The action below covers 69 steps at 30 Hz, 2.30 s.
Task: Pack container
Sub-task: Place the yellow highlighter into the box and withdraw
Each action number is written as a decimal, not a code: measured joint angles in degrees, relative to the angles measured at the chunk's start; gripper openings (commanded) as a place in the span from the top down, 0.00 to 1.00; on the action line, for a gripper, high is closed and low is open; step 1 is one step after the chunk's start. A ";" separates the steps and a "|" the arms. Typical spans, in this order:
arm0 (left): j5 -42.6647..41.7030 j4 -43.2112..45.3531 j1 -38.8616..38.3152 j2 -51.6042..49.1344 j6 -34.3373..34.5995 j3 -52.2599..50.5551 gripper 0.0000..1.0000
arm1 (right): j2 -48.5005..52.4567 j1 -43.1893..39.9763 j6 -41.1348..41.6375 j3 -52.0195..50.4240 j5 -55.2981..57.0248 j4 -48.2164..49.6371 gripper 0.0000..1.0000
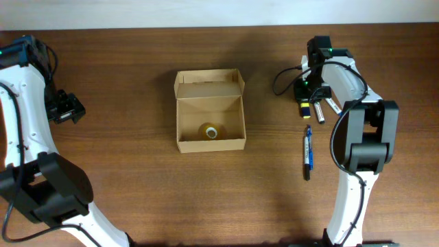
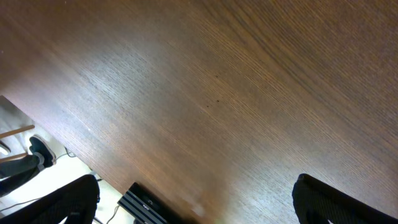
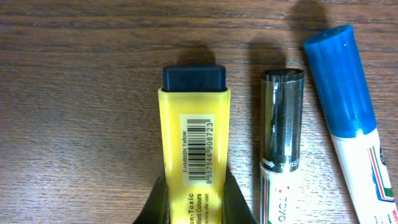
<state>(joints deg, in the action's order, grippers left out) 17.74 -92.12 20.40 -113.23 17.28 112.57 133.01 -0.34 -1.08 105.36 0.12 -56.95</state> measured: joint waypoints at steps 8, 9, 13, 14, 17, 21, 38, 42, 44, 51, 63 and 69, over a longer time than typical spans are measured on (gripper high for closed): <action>0.00 0.00 0.00 0.00 0.00 0.00 0.00 | -0.81 1.29 -0.24 7.13 -4.52 -9.01 0.96; 0.02 0.00 0.00 0.00 0.00 0.00 0.00 | -1.20 1.79 -0.52 9.27 -4.83 -10.43 0.96; 0.00 0.02 0.00 0.00 0.00 0.00 0.00 | -4.96 6.36 -2.25 21.64 -5.46 -17.05 0.96; 0.00 0.02 0.00 0.00 0.00 0.00 0.00 | -6.12 8.00 -2.93 24.85 -5.66 -18.53 0.96; 0.00 0.00 0.00 0.00 0.00 0.00 0.00 | -10.12 15.54 -6.69 34.47 -6.05 -22.51 0.96; -0.02 0.02 0.00 0.00 0.00 0.00 0.00 | -12.44 25.20 -15.85 38.23 -6.58 -24.76 0.96; -0.02 0.00 0.00 0.00 0.00 0.00 0.00 | -5.22 38.42 -47.93 13.86 -7.13 -14.19 0.96; -0.04 0.02 0.00 0.00 0.00 0.00 0.00 | -5.18 38.42 -49.07 6.05 -7.32 -7.37 0.96; 0.00 0.02 0.00 0.00 0.00 0.00 0.00 | -5.09 38.42 -49.22 3.34 -7.82 -5.53 0.96; 0.00 0.00 0.00 0.00 0.00 0.00 0.00 | -5.07 38.36 -48.61 -0.72 -10.19 -3.61 0.73; -0.02 0.00 0.00 0.00 0.00 0.00 0.00 | -5.07 38.36 -37.97 17.70 -6.16 -14.69 0.57; 0.02 0.00 0.00 0.00 0.00 0.00 0.00 | -5.25 38.12 -27.15 39.78 -2.40 -21.20 0.74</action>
<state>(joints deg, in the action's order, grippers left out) 17.76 -92.12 20.40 -113.23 17.28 112.57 127.76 37.78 -28.23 145.14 -2.28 -78.15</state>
